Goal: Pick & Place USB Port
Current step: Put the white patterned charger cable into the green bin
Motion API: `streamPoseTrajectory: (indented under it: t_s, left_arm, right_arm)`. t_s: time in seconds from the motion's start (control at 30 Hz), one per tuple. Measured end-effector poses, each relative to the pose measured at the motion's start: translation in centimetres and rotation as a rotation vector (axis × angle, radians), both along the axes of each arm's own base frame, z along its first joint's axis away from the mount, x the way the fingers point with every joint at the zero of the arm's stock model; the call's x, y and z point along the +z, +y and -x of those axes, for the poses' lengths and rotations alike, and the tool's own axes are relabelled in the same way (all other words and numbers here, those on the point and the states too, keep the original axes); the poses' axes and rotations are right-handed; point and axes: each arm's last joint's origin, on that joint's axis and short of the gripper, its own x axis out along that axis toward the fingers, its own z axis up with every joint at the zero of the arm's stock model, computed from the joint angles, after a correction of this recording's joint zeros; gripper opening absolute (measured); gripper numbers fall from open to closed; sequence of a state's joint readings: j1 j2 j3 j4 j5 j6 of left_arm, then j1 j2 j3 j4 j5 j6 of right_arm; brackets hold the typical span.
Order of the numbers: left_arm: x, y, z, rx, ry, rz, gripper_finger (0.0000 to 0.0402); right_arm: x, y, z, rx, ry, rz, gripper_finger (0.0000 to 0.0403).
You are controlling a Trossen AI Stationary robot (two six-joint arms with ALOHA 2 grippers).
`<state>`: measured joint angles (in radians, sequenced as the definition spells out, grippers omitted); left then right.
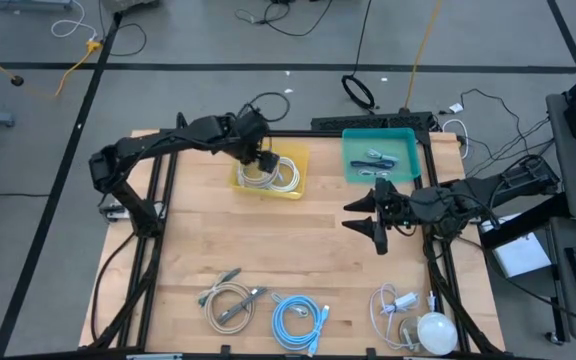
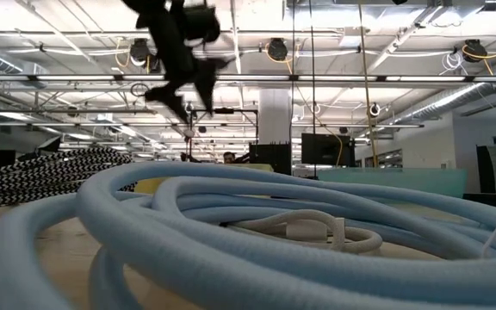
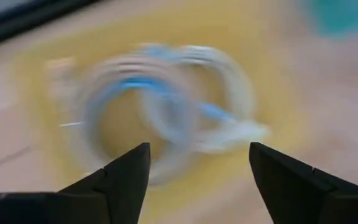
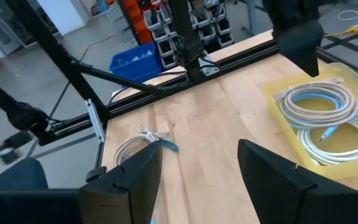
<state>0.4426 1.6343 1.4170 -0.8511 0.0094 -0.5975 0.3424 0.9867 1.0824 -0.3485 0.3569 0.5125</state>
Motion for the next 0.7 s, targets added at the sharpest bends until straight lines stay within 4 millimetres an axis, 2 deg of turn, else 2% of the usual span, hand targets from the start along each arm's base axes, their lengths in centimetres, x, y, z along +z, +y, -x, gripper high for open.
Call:
streamPoseTrajectory:
  t_s: [0.07, 0.17, 0.27, 0.37, 0.53, 0.7]
  left_arm:
    - [1.7, -1.8, -1.1, -0.153, -0.071, 0.028, 0.0261]
    - [3.3, -5.6, -2.6, -0.346, -0.129, 0.051, 0.0248]
    - [4.0, -10.1, -3.5, -0.506, -0.161, 0.086, 0.0237]
    - [3.9, -15.0, -3.8, -0.600, -0.145, 0.119, 0.0227]
    - [3.1, -22.0, -2.3, -0.611, -0.037, 0.086, 0.0218]
    - [2.4, -26.6, 0.5, -0.550, 0.112, 0.050, 0.0218]
  right_arm:
    - [0.0, 0.1, 0.0, 0.020, 0.002, -0.007, 0.0203]
    - [0.0, 0.1, 0.0, 0.029, 0.006, -0.009, 0.0203]
    - [-0.1, 0.1, 0.0, 0.045, 0.013, -0.012, 0.0203]
    - [-0.4, 0.1, 0.1, 0.045, 0.045, -0.003, 0.0203]
    - [-0.8, 0.0, 0.3, 0.043, 0.091, 0.006, 0.0203]
    - [-1.2, 0.0, 0.5, 0.046, 0.135, 0.029, 0.0203]
